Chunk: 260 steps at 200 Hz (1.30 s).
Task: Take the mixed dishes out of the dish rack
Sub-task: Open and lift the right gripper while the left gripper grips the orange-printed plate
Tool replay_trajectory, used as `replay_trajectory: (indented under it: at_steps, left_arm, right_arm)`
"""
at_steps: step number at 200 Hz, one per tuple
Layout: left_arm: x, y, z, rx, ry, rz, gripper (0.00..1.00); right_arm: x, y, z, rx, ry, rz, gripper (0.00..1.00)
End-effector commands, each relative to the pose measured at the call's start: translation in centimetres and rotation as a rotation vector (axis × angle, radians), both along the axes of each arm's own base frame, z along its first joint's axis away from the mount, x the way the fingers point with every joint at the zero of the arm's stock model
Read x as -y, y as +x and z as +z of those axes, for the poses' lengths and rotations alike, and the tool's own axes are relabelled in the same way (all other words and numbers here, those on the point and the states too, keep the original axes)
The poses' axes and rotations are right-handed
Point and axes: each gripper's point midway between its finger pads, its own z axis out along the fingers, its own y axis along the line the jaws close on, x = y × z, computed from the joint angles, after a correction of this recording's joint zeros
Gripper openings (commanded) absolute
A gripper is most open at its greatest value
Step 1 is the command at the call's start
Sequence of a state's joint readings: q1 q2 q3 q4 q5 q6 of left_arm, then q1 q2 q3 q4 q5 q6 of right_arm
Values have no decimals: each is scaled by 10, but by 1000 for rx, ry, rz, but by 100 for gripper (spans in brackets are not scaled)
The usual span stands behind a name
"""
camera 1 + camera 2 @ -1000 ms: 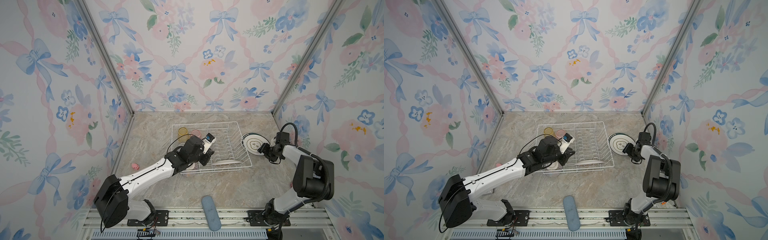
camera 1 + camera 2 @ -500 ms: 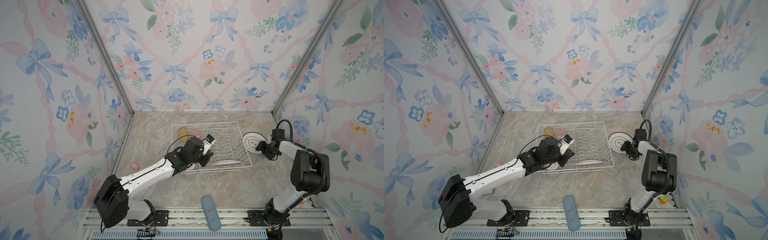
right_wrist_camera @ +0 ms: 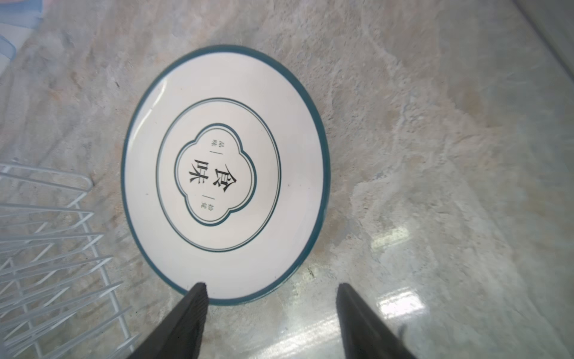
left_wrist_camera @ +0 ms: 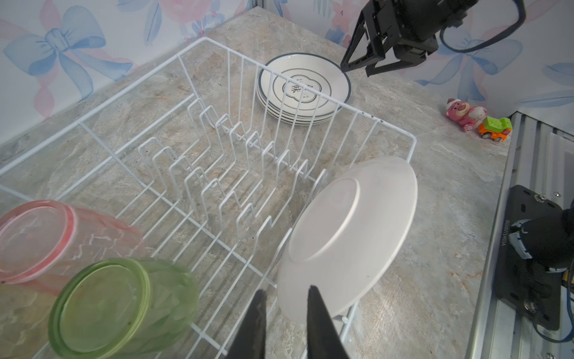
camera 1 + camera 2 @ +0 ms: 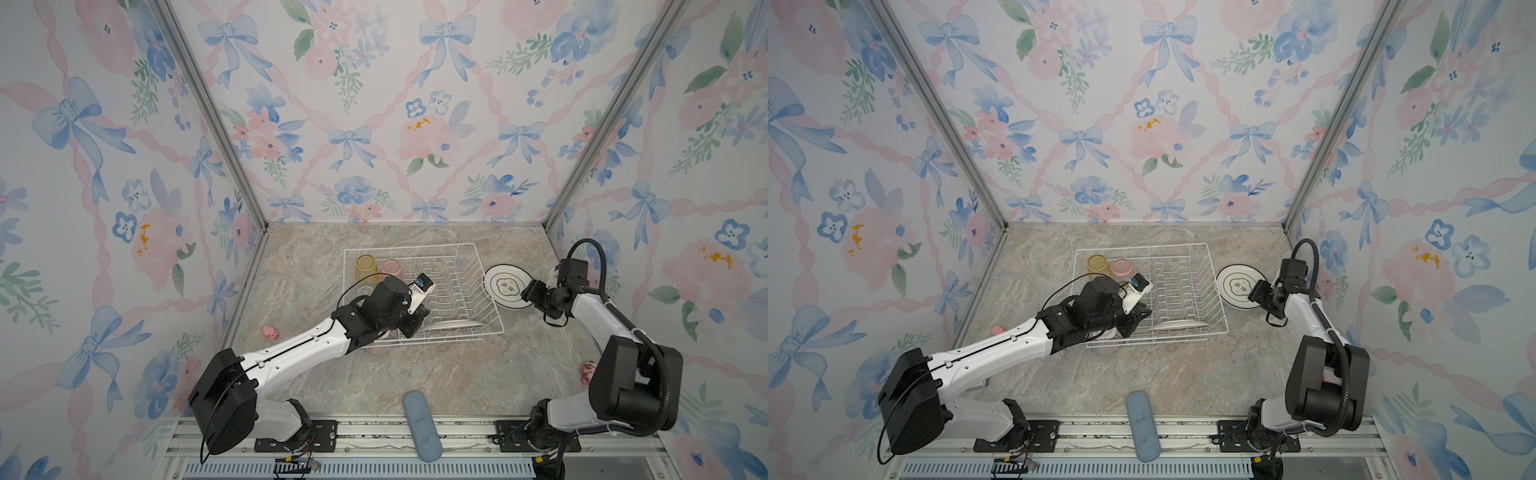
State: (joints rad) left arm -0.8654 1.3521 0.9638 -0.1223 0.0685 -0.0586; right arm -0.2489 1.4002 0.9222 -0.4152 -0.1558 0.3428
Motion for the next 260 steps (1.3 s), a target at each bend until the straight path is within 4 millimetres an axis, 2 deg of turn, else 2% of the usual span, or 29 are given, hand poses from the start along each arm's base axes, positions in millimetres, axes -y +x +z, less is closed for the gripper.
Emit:
replay_trajectory:
  at_steps: [1, 25, 47, 76, 110, 155, 220, 260]
  left_arm:
    - [-1, -1, -4, 19, 33, 3, 19]
    - [-1, -6, 0, 58, 47, 6, 20]
    - [1, -10, -1, 58, 49, 0, 20]
    - [7, -16, -5, 77, 78, 1, 20]
    - [13, -21, -5, 117, 109, -8, 20]
    - [29, -29, -3, 155, 139, -89, 20]
    - [58, -42, -4, 193, 189, -206, 20]
    - [71, -40, -10, 217, 233, -231, 21]
  right_arm:
    - [-9, -21, 18, 35, 0, 38, 70]
    - [-23, -35, 49, 126, -3, 88, 71]
    - [-45, -50, 72, 191, -12, 157, 72]
    - [-76, -67, 95, 274, -27, 243, 74]
    - [-91, -79, 115, 331, -44, 285, 76]
    - [-99, -79, 116, 330, -44, 307, 77]
    - [-99, -78, 109, 320, -50, 306, 77]
    - [-100, -75, 106, 323, -44, 311, 77]
